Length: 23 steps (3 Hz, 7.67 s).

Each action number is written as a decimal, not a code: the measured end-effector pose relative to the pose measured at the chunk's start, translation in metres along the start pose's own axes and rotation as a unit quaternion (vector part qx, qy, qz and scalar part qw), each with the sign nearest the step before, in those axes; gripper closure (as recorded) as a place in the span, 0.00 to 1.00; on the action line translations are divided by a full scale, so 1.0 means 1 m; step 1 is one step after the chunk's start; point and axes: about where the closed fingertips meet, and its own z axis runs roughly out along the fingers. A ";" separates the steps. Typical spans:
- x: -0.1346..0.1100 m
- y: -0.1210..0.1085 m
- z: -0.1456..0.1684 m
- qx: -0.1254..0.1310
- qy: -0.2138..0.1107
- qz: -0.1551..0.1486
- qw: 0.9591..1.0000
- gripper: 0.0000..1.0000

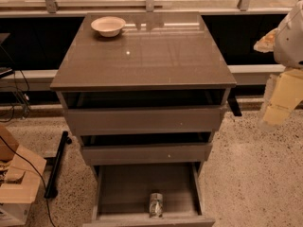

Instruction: Pick 7up can from bottom drawer and place on counter

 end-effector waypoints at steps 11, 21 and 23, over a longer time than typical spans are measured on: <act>-0.010 0.089 0.499 -0.156 0.075 0.429 0.886 0.00; -0.017 0.148 0.791 -0.261 0.079 0.696 0.665 0.00; -0.024 0.167 0.829 -0.288 0.101 0.711 0.634 0.00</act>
Offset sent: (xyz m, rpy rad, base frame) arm 0.0126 0.0250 -0.0662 0.2342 0.0415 -0.1005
